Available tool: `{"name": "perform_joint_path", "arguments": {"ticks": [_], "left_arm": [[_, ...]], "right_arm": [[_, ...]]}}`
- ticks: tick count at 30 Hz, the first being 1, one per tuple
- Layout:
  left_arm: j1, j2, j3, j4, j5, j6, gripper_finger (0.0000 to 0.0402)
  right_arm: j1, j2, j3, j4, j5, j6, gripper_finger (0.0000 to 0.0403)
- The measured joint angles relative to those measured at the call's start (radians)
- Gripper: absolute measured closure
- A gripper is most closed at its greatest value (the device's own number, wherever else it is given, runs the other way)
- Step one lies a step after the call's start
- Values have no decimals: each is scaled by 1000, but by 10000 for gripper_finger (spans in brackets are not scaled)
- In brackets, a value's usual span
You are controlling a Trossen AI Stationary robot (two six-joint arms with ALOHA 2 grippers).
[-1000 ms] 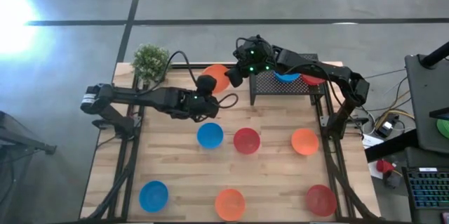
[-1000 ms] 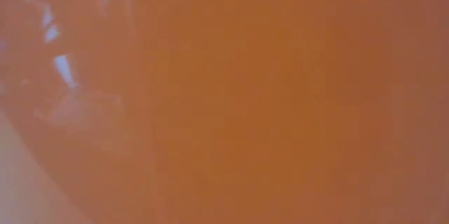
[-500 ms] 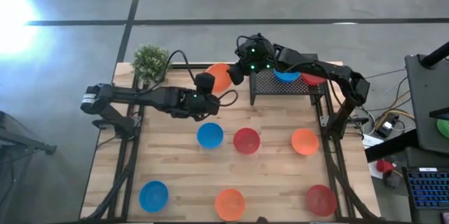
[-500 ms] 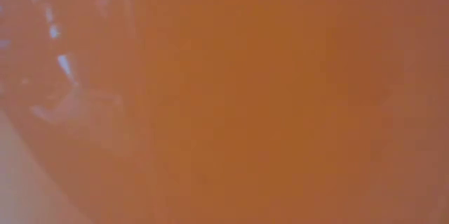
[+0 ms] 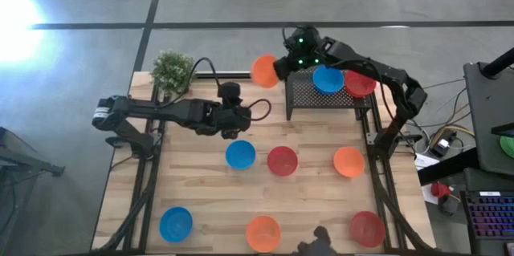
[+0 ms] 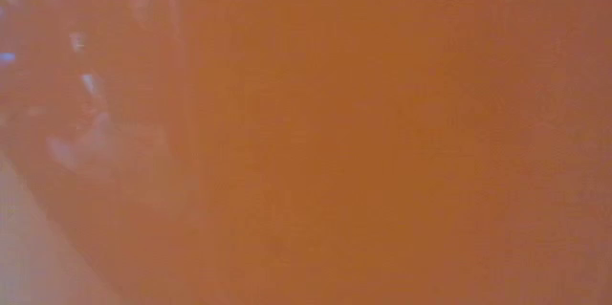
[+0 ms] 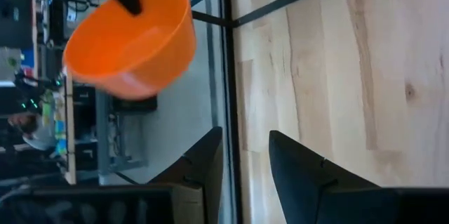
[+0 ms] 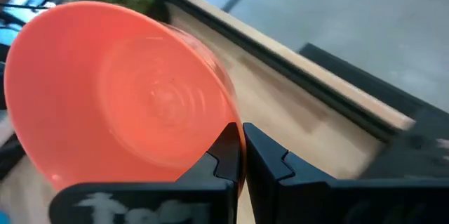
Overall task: Pick & Place Mini bowls
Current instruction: Put the top left orange bowl on the shelf
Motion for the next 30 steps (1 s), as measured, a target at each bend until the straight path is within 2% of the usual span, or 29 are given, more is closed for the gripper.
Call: {"name": "perform_joint_path", "arguments": {"ticks": [5,15,22,30], "left_arm": [[0,0,0,1,0,-74,287],[0,0,0,1,0,-94,287],[1,0,0,2,0,-128,286],[2,0,0,2,0,-132,287]], "right_arm": [[-60,-3,43,-118,-2,-56,393],[-139,-5,153,-437,-4,-275,392],[-153,-5,126,-462,1,-372,392],[-153,-4,124,-518,22,-404,392]]}}
